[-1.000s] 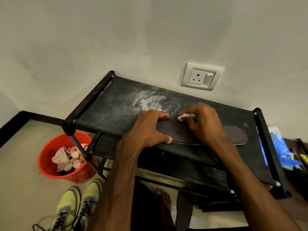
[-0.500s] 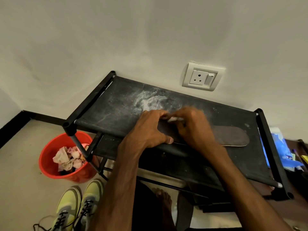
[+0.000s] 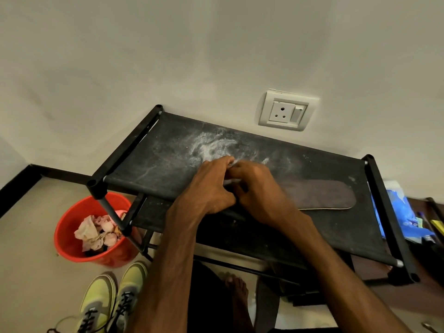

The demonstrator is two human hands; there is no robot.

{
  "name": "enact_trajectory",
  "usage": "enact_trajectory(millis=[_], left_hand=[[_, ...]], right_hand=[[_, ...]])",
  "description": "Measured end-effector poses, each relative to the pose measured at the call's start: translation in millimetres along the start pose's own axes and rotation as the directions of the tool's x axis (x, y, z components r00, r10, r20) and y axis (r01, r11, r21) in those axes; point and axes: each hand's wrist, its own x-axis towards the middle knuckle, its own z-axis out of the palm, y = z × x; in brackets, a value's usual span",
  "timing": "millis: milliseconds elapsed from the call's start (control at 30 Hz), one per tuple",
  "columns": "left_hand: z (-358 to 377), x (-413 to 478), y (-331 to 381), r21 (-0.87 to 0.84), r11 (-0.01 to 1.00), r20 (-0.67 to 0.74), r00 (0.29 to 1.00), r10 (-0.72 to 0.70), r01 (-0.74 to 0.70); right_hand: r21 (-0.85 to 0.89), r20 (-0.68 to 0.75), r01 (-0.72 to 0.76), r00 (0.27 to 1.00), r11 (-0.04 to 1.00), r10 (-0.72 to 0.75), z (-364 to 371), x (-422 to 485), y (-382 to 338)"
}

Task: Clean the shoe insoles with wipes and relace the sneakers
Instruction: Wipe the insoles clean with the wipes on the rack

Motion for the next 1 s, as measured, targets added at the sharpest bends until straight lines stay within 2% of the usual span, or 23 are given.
enact_trajectory(millis=[67,167,233,300,367,433,633,767,1000], left_hand=[[0.9,0.7,-1.3,-0.013,1.0,0.01,1.0,0.0,0.0],[0.1,-1.8,1.2,0.009,1.0,0.02,1.0,-0.011,0.011],[-0.7,-3.0,2.5,-0.007,1.0,0.026,1.0,-0.01,0.01],[-0.6,-2.9,2.2,-0.003,1.0,0.034,0.999,-0.008,0.008],[-0.7,-2.7,2.4,0.007,1.0,0.029,1.0,0.005,-0.005],[-0.9,-3.0,3.2,0.002,1.0,0.025,1.0,0.014,-0.014],[-0.1,-4.9,3.0,-0.011,0.999,0.01,0.999,0.034,-0.034],[2.3,-4.7,3.9,0.048,0.995,-0.015,0.996,0.086,-0.085],[8.0,-3.0,9.9,0.127,0.98,-0.05,0.986,0.162,-0.154]], right_hand=[[0.011,0.031,-0.005,1.0,1.0,0.005,-3.6,1.7,1.1],[-0.124,-0.07,-0.141,0.989,0.982,0.133,-15.2,3.1,17.8],[-0.155,-0.09,-0.191,0.98,0.969,0.178,-20.5,1.5,21.2],[-0.125,0.005,-0.129,0.991,0.984,0.131,-20.9,-0.4,13.0],[-0.01,0.11,-0.074,0.991,0.997,0.074,-21.7,-3.6,3.9],[0.047,0.142,-0.088,0.987,0.995,0.081,-24.0,-5.9,7.5],[-0.112,0.009,-0.331,0.942,0.937,0.334,-49.2,-17.3,47.3],[-0.141,-0.047,-0.349,0.937,0.926,0.346,-70.8,-37.7,62.1],[-0.005,-0.008,-0.391,0.92,0.92,0.391,-77.2,-57.0,68.5]])
